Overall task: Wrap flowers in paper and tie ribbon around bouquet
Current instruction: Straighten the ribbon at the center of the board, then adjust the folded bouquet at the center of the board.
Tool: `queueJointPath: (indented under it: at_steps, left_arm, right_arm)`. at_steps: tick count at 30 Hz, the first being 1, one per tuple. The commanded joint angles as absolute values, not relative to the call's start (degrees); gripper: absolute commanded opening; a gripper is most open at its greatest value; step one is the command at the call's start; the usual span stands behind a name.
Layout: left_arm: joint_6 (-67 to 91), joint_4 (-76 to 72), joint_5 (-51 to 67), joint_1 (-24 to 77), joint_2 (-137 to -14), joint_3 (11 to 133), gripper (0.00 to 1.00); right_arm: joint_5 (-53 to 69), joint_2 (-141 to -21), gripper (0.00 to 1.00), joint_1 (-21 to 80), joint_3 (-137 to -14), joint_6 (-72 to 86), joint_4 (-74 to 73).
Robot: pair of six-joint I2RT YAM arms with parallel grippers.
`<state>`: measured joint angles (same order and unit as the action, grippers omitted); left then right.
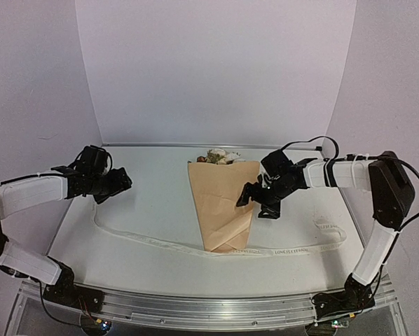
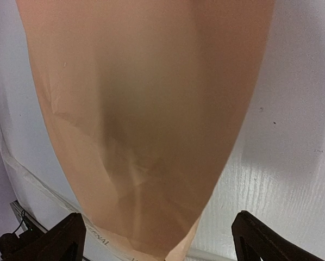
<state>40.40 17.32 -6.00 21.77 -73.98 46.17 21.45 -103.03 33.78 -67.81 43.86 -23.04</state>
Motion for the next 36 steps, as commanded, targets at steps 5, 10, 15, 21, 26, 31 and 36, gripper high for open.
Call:
queueJointPath:
  at_steps: [5,10,15,21,26,31,36]
  left_arm:
    - [36.57,4.91,12.52,27.32,-80.99,49.18,0.86]
    - [35.81,2.48,17.06,28.23,-82.14,48.80,0.86]
    - [35.08,-1.93,25.13,28.83,-83.64,48.30,0.83]
    - [32.81,-3.46,37.38,30.39,-87.30,48.69,0.74]
    - [30.58,-1.55,42.70,31.98,-88.62,48.49,0.66]
    - [28.32,-0.35,43.52,34.02,-88.98,47.07,0.60]
    - [28.19,-0.35,43.74,34.45,-88.75,45.81,0.55]
  right_arm:
    - [24.53,-105.80,0.86,33.77,-63.89,47.20,-13.14]
    - [25.97,-107.06,0.83,33.70,-60.50,47.41,-8.90]
    - [26.94,-108.64,0.79,33.66,-57.56,49.54,-2.33]
    - [27.14,-109.85,0.56,33.38,-57.12,52.12,2.08]
    - [26.47,-109.87,0.27,32.97,-57.77,54.63,2.66]
    - [26.13,-109.60,0.07,32.88,-59.94,58.86,2.45]
    - [25.60,-110.36,0.00,32.93,-62.89,64.10,1.51]
